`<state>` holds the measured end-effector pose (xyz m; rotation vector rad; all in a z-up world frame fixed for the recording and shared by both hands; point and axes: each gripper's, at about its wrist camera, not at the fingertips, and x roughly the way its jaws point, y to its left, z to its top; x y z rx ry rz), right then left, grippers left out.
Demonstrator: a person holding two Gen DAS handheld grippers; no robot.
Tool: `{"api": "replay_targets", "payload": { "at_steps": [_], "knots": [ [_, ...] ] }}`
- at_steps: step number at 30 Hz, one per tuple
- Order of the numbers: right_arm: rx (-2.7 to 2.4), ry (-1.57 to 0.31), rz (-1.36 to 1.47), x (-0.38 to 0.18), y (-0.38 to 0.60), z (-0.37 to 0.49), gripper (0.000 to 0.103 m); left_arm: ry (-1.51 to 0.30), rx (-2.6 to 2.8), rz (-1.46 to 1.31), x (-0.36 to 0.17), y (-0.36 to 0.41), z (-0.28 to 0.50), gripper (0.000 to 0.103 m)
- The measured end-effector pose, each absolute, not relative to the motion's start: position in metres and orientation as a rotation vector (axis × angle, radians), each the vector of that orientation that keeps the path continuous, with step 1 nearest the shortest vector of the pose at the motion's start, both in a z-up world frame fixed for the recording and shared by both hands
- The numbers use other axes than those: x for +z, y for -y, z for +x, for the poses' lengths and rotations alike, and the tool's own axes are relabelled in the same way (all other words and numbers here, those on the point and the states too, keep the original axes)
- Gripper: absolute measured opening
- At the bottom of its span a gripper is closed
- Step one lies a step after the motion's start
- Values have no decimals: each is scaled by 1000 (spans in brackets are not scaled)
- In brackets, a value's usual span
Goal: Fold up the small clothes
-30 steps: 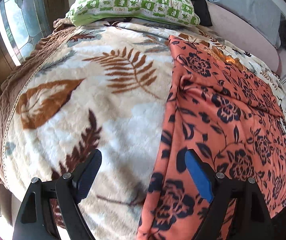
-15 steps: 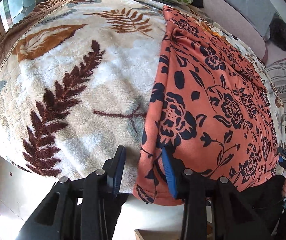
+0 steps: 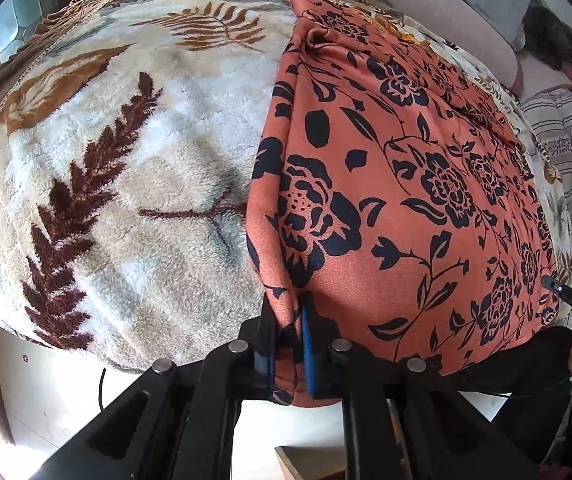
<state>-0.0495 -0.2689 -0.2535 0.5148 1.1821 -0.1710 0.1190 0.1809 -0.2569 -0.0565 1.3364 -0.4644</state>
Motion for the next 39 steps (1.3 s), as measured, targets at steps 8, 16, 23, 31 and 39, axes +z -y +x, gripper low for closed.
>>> {"api": "replay_targets", "payload": {
  "at_steps": [8, 16, 23, 31, 39],
  "knots": [
    [-5, -1040, 738, -213, 285, -35, 10, -1314, -642, -215, -215, -184, 149, 7],
    [57, -804, 907, -159, 338, 67, 9, -1199, -728, -323, -144, -166, 268, 7],
    [-181, -702, 996, -197, 422, 199, 10, -1201, -565, -337, -188, -113, 445, 10],
    [-300, -746, 1261, -302, 482, 225, 13, -1210, -372, -516, -263, -123, 465, 20],
    [-356, -610, 911, -216, 438, 196, 60, -1054, -283, -448, -211, -131, 355, 54]
  ]
}}
